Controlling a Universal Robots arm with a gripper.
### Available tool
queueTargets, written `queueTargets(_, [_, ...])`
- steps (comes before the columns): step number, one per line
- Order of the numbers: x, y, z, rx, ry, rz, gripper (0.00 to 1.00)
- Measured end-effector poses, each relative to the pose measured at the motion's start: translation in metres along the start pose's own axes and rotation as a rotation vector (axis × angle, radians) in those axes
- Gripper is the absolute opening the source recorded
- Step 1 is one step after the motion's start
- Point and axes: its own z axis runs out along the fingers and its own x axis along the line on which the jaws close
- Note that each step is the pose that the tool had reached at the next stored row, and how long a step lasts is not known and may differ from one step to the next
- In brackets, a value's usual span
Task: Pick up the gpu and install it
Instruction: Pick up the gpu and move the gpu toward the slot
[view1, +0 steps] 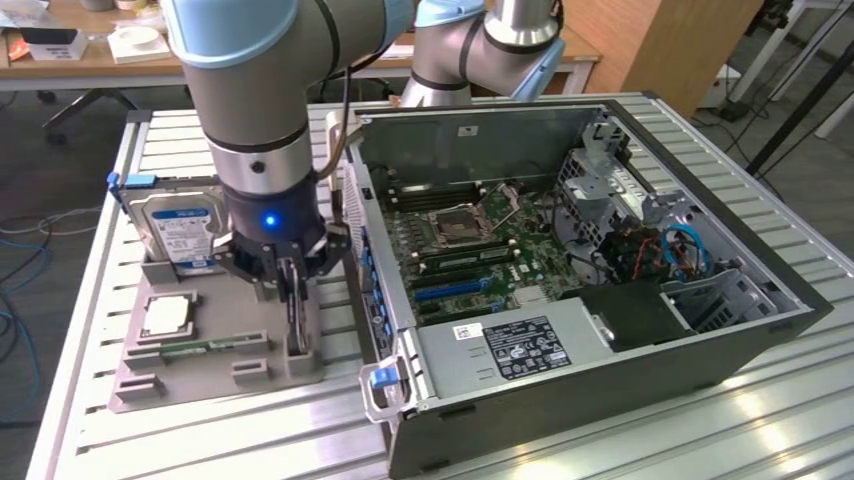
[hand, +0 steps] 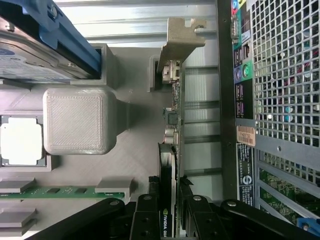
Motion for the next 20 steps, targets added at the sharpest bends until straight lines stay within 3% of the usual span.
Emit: queueTargets(20, [0.000,0.0004,-0.0185,0.0000,0.0001,0.000,0.27])
